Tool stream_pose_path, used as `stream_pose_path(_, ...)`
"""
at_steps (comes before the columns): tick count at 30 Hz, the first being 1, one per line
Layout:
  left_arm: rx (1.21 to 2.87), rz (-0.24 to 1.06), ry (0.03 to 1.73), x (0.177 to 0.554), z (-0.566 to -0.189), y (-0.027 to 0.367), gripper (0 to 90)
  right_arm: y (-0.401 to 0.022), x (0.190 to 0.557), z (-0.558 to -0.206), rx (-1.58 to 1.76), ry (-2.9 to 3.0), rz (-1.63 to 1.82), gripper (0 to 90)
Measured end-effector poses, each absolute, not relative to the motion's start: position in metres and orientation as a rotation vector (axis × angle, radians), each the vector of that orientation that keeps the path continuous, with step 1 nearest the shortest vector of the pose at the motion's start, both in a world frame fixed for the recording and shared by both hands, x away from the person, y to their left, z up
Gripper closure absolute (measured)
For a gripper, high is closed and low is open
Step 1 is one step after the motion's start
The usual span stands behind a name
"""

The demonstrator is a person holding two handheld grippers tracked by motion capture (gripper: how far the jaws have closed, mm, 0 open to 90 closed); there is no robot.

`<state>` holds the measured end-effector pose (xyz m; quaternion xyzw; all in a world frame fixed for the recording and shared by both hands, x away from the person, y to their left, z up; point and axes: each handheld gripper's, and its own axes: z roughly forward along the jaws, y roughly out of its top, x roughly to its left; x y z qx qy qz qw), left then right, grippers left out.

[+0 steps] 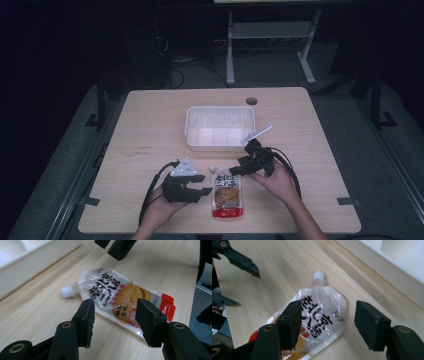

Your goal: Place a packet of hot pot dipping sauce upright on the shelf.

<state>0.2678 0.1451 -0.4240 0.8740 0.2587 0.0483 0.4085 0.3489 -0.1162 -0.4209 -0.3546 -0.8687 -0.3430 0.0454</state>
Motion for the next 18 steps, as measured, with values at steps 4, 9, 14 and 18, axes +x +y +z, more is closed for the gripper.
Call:
stream_pose_path(4,2.223,0.107,0.631,0.268,-0.434,0.132,50.9,-0.121,0.349,-0.427,-1.114,-2.602,-1.026,41.1)
stream_pose_path(9,2.242,0.091,0.616,0.269,-0.441,0.126,58.0,-0.126,0.347,-0.437,-1.144,-2.574,-0.974,44.0)
stream_pose_path(14,2.245,0.053,0.620,0.270,-0.446,0.121,63.3,-0.132,0.344,-0.446,-1.173,-2.513,-0.975,53.2)
stream_pose_path(18,2.300,0.045,0.617,0.270,-0.455,0.115,64.1,-0.132,0.344,-0.449,-1.180,-2.493,-0.946,57.1)
